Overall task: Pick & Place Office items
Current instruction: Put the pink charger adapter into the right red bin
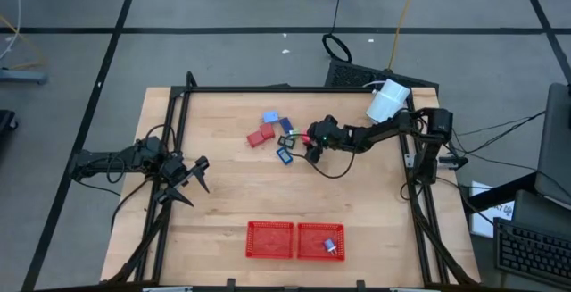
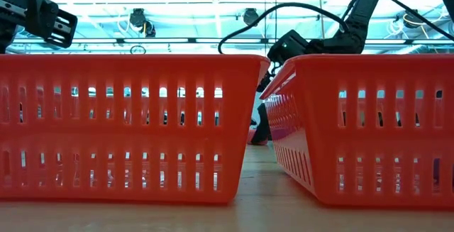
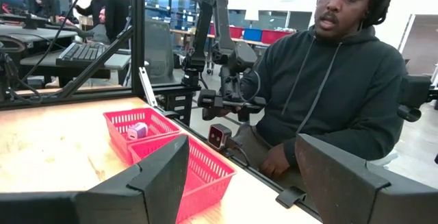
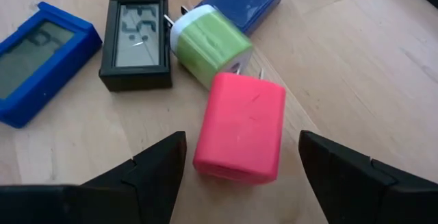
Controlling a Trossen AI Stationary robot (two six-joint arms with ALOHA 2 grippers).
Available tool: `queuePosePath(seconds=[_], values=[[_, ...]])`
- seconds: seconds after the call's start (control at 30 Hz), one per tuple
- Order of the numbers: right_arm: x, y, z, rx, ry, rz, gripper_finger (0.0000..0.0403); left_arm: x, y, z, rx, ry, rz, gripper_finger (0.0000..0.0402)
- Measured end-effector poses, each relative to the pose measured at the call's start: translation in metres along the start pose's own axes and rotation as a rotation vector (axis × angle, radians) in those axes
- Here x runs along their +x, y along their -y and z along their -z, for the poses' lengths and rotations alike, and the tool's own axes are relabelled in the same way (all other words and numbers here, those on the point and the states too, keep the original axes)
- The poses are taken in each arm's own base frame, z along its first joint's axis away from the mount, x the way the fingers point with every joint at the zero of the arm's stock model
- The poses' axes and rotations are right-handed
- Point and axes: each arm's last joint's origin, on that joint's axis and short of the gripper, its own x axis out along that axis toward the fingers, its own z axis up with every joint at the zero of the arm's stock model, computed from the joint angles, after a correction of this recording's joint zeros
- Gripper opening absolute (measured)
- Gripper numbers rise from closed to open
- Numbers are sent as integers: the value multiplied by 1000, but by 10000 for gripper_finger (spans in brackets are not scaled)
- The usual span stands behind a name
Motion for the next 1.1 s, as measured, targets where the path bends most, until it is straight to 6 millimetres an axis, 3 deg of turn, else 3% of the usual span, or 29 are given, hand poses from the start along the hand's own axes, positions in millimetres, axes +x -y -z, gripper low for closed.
queuePosePath(seconds=[1.1], values=[[0, 0, -2, 30, 23, -1, 276, 0, 0, 0, 0, 0, 0, 271]])
